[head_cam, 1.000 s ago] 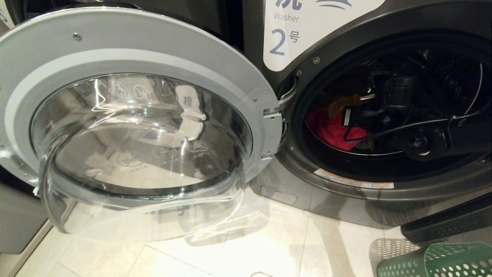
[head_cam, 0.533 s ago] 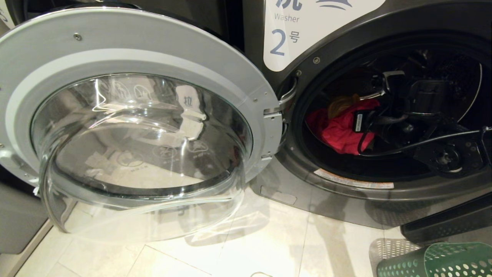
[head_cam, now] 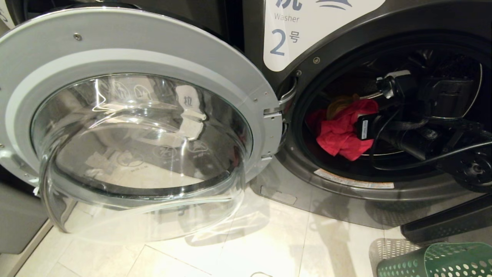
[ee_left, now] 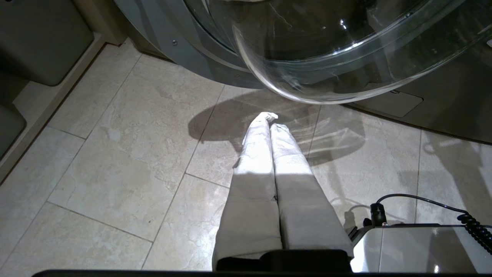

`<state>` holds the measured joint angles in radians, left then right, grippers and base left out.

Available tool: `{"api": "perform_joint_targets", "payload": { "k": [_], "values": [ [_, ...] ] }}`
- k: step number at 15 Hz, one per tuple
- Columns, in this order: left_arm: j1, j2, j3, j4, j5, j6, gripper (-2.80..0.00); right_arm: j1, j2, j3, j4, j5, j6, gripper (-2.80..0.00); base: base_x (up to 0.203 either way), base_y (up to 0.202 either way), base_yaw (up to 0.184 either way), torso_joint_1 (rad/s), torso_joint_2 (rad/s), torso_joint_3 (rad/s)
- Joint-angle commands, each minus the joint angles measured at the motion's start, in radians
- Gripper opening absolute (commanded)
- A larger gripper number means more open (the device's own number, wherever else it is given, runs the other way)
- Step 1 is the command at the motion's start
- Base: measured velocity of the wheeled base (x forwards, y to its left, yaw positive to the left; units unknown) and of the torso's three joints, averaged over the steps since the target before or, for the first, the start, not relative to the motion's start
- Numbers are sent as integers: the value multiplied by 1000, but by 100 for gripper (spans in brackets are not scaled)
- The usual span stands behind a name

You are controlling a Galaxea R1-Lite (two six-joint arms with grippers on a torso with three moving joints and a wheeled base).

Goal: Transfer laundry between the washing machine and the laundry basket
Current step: Pick a cloth and place it into the basket

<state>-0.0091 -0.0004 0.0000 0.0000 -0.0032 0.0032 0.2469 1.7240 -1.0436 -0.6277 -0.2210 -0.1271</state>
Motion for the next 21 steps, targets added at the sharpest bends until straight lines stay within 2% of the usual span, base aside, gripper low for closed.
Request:
{"api": "perform_joint_targets", "payload": {
  "k": [1, 4, 11, 18, 20, 21],
  "values": [
    [0, 0, 0, 0, 0, 0, -280, 8, -75, 28, -5, 8, -27, -280, 0, 0, 0, 0, 0, 0],
    [0, 0, 0, 0, 0, 0, -280, 9, -147, 89, -13, 64, -75, -280, 0, 0, 0, 0, 0, 0],
    [0, 0, 0, 0, 0, 0, -280, 11, -309, 202, -46, 128, -132, -280, 0, 0, 0, 0, 0, 0],
    [0, 0, 0, 0, 0, 0, -280, 14, -540, 359, -44, 295, -138, -280, 0, 0, 0, 0, 0, 0],
    [0, 0, 0, 0, 0, 0, -280, 14, -604, 385, -43, 308, -179, -280, 0, 0, 0, 0, 0, 0],
    [0, 0, 0, 0, 0, 0, -280, 15, -634, 396, -43, 311, -225, -280, 0, 0, 0, 0, 0, 0]
  ]
}}
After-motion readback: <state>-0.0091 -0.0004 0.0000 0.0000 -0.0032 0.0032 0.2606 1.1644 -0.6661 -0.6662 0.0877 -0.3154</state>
